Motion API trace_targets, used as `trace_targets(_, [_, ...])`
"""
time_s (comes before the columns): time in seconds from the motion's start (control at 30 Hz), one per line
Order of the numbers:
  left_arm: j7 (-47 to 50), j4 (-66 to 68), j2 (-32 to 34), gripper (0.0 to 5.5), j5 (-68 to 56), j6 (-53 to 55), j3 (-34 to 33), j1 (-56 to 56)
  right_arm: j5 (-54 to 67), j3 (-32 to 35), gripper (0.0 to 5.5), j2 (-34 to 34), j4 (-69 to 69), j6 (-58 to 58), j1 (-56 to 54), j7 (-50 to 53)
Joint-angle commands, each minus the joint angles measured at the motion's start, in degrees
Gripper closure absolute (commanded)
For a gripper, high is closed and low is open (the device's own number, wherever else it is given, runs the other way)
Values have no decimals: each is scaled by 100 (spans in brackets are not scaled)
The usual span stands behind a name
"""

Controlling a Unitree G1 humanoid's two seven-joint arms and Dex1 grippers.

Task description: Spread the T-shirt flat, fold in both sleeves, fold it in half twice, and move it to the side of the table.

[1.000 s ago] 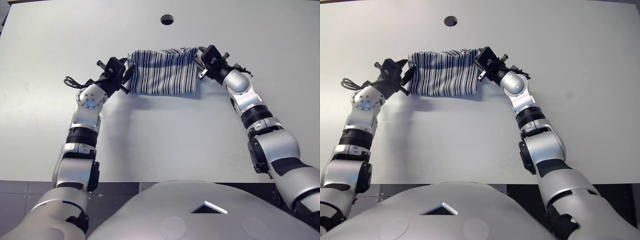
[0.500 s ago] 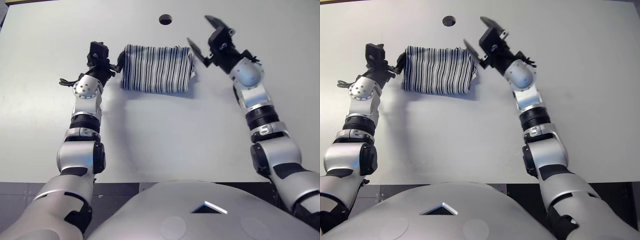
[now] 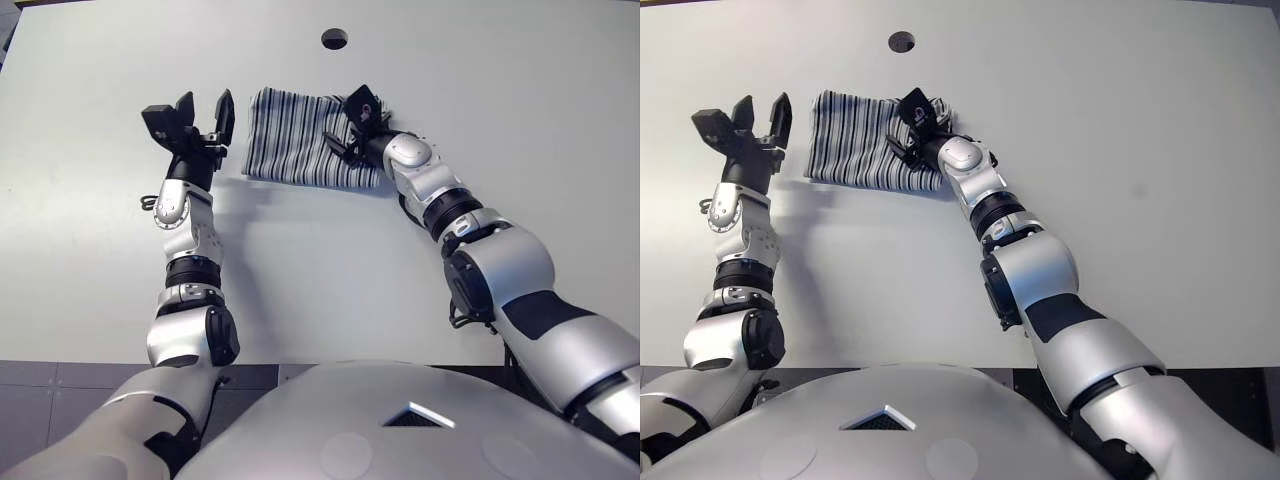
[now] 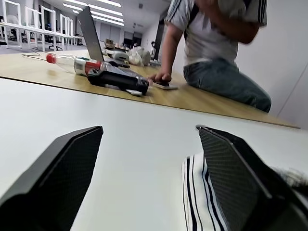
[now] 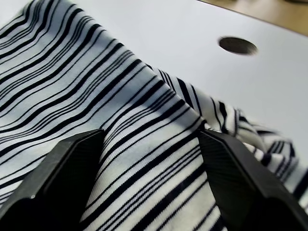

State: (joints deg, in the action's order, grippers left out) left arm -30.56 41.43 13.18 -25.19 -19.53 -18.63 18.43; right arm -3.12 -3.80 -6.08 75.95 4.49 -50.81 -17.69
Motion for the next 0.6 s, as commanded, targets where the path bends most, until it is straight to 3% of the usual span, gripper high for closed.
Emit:
trace_targets(0.03, [470,-455,-5,179,-255,360,-357,-144,-40,298,193,544,201,-490,270,714])
trace_targets(0.13, [759,-884,-48,179,-423,494,-561,-179,15,653,193,1201,178,-392,380,1433])
trace_targets(0.33, [1037,-1075,-161,179,-542,523,-784,-290,1385,2567,193,2745,141,-531,1053,2811])
trace_targets(0.6, [1814,-1546,-715,179,541,-559,-417,-793,2288,3871,193,3277,-56,170,1296,3759])
